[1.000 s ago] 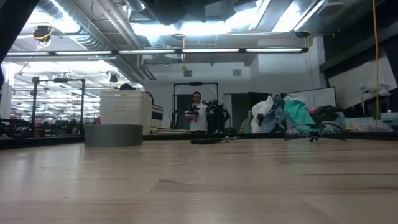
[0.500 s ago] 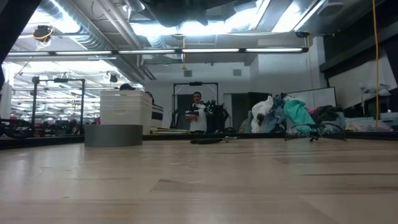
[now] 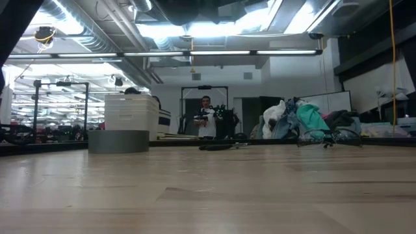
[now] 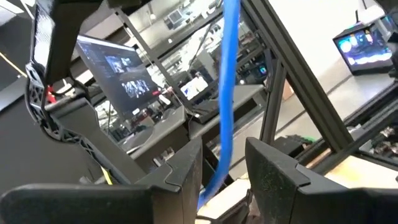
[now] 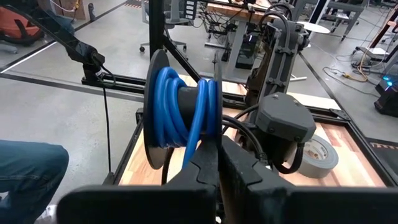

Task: Coil cords
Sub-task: Coil the blue wire cable onto the black spool

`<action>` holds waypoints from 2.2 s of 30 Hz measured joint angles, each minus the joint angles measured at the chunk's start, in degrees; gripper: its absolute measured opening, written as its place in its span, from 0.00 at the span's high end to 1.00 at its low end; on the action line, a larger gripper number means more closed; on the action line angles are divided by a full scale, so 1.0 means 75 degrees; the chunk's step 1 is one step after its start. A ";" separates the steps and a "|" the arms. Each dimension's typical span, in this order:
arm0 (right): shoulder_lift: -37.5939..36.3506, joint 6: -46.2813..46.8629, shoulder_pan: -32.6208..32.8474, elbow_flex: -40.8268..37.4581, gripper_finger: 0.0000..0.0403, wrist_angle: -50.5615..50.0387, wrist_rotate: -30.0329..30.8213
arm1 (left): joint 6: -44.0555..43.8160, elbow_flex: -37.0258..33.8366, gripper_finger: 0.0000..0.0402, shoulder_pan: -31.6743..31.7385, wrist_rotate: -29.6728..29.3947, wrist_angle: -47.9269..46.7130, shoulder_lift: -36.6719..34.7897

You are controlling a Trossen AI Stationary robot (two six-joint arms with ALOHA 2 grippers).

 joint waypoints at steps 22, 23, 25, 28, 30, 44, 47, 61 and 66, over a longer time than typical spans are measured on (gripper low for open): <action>0.0000 0.0015 0.0009 0.0002 0.99 0.0003 -0.0134 | -0.0248 0.0000 0.71 0.0015 -0.0480 -0.0215 0.0004; -0.0003 0.0015 0.0009 0.0002 0.99 0.0003 -0.0134 | -0.0251 0.0000 0.71 0.0015 -0.0525 -0.0246 0.0005; -0.0003 0.0015 0.0009 0.0002 0.99 0.0003 -0.0134 | -0.0270 0.0000 0.71 0.0015 -0.0568 -0.0250 0.0010; -0.0004 0.0015 0.0009 0.0002 0.99 0.0003 -0.0134 | -0.0346 0.0000 0.75 0.0028 -0.0571 -0.0244 0.0010; -0.0006 0.0015 0.0009 0.0002 0.99 0.0003 -0.0134 | -0.0454 0.0000 0.79 0.0045 -0.0571 -0.0248 0.0010; -0.0006 0.0015 0.0015 -0.0001 0.99 -0.0026 -0.0136 | -0.1222 0.0000 0.98 0.0186 -0.0701 -0.0638 0.0010; -0.0006 0.0102 0.0017 -0.0002 0.99 -0.0115 -0.0210 | -0.1311 0.0000 0.99 0.0178 -0.0720 -0.1009 0.0010; -0.0006 0.1167 0.0017 -0.0007 0.99 -0.1464 -0.0394 | -0.1858 -0.0009 1.00 -0.0274 -0.2161 -0.2471 -0.0031; -0.0006 0.1577 0.0017 -0.0007 0.99 -0.2113 -0.0326 | -0.2456 -0.0015 1.00 -0.0568 -0.2998 -0.3349 -0.0125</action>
